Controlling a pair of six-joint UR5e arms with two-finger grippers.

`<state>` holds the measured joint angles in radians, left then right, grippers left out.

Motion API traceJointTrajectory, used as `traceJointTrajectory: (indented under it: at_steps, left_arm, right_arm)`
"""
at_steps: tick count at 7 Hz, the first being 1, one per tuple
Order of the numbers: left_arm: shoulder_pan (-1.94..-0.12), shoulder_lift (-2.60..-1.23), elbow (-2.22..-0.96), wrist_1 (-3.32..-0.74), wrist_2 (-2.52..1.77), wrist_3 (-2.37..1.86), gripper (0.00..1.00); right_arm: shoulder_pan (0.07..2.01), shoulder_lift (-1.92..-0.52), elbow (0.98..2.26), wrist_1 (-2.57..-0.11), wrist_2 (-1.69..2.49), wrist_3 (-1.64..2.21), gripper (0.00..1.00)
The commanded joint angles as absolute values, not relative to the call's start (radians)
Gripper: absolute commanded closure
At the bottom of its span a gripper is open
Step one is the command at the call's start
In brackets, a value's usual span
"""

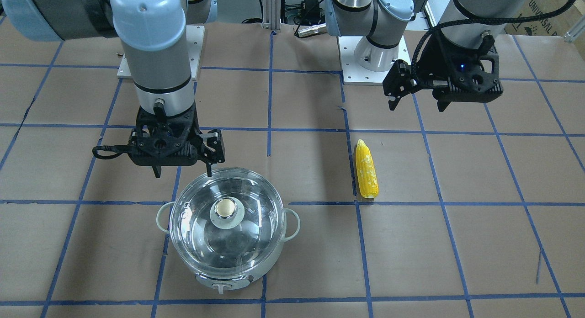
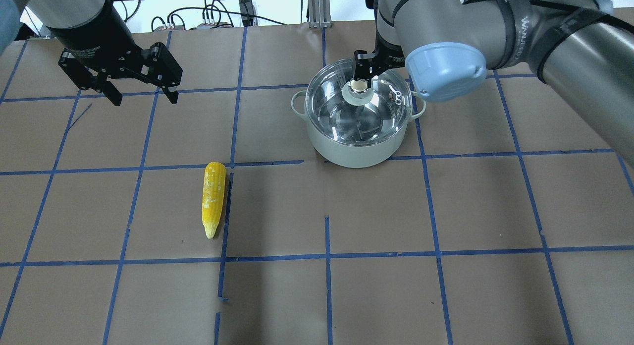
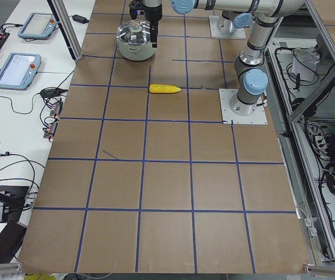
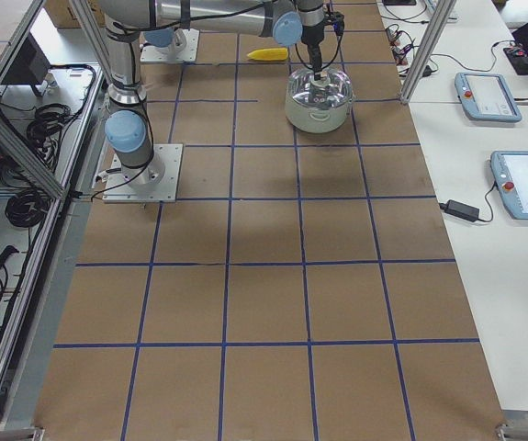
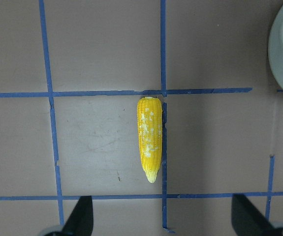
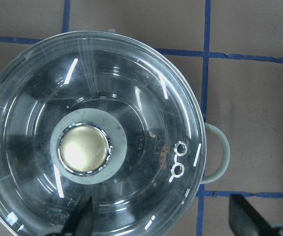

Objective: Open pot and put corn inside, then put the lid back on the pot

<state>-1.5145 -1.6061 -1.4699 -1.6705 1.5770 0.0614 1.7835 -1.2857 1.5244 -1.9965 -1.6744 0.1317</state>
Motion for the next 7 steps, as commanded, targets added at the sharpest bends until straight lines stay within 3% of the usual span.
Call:
traceJointTrajectory:
  at_steps: [1, 7]
  left_arm:
    - [-1.514, -1.603, -1.476, -1.671, 1.577, 0.061, 0.0]
    - [-1.514, -1.608, -1.468, -1.671, 1.577, 0.061, 0.0]
  right_arm:
    - [1.821, -1.215, 1.461, -1.996, -1.658, 0.135, 0.04]
    - [1.819, -1.15, 1.442, -1.988, -1.592, 0.115, 0.08]
